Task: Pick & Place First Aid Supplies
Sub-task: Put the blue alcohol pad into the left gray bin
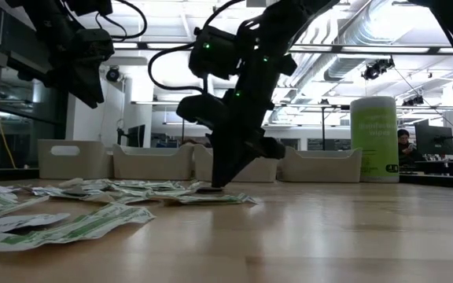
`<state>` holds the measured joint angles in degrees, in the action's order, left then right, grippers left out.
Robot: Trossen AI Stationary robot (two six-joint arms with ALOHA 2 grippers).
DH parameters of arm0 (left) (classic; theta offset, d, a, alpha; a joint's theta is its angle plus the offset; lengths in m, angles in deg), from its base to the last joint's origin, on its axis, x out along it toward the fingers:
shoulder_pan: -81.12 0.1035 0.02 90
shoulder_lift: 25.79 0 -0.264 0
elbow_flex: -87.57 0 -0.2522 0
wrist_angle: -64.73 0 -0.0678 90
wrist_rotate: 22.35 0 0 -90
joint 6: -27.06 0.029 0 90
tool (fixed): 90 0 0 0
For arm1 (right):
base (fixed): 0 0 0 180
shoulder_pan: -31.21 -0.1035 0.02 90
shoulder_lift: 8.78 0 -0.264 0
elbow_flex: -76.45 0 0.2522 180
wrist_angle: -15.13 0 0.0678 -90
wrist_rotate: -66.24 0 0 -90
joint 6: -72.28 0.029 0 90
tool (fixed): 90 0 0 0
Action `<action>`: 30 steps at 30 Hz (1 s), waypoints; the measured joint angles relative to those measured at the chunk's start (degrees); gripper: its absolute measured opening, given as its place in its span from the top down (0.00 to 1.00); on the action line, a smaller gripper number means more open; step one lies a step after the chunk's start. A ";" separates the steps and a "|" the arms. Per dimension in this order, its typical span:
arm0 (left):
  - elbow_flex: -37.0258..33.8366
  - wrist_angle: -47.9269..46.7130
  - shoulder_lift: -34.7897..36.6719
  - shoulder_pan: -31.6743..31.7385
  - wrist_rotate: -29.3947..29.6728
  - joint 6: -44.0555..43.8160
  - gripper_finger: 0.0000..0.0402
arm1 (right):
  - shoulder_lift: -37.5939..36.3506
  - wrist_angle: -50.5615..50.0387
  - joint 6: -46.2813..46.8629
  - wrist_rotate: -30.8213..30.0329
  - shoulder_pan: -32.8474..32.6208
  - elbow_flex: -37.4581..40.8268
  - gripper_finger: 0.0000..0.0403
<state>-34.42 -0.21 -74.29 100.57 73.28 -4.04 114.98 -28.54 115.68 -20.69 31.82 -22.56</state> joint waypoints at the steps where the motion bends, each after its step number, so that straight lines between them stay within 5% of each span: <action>1: 0.00 -0.02 -0.01 0.01 -0.02 0.01 0.67 | -0.58 -0.29 0.03 -0.32 0.25 0.06 1.00; 16: 0.00 0.10 -0.01 0.00 -0.45 -0.01 0.67 | -8.49 -4.68 -2.23 -6.96 1.88 0.04 1.00; 30: 0.00 15.30 -0.01 0.01 -6.88 1.46 0.67 | -17.15 3.76 -12.47 -28.42 0.12 -0.07 1.00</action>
<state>-34.42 15.09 -74.31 100.58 66.40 -2.58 97.83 -24.78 103.20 -49.11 31.95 -22.63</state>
